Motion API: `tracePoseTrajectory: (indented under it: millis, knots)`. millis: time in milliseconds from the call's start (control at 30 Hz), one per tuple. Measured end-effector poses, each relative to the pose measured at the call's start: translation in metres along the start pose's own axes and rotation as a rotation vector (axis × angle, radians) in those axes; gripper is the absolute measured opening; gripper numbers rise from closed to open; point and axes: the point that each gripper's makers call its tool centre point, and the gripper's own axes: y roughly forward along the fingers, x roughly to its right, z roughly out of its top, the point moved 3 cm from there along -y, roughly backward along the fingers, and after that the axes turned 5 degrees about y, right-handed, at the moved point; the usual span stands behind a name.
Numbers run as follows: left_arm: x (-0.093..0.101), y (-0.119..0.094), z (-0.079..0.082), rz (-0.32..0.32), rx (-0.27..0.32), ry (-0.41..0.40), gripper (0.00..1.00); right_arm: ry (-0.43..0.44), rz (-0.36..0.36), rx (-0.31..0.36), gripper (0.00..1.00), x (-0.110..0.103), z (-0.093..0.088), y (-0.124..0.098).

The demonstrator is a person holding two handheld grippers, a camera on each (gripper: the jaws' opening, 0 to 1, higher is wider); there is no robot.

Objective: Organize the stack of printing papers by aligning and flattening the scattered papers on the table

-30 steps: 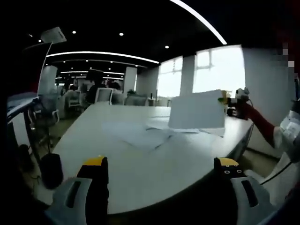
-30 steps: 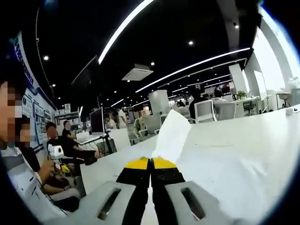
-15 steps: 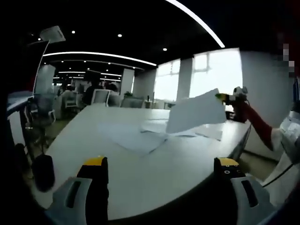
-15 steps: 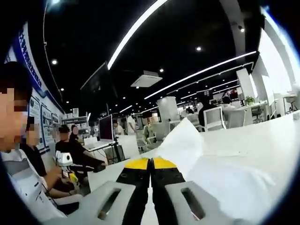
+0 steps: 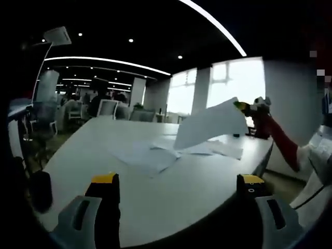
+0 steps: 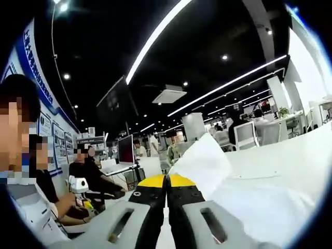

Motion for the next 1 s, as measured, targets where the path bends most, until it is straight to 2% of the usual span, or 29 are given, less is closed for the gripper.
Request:
tracePoseTrajectory:
  millis: [367, 733, 1000]
  knots:
    - [0.005, 0.009, 0.002, -0.010, 0.023, -0.010, 0.96, 0.034, 0.043, 0.053, 0.00, -0.010, 0.002, 0.010]
    - [0.008, 0.022, 0.013, -0.033, 0.061, -0.005, 0.96, 0.054, 0.080, 0.055, 0.00, -0.016, 0.000, 0.021]
    - [0.008, 0.027, 0.017, -0.036, 0.074, -0.009, 0.96, 0.052, 0.093, 0.076, 0.00, -0.018, 0.007, 0.023]
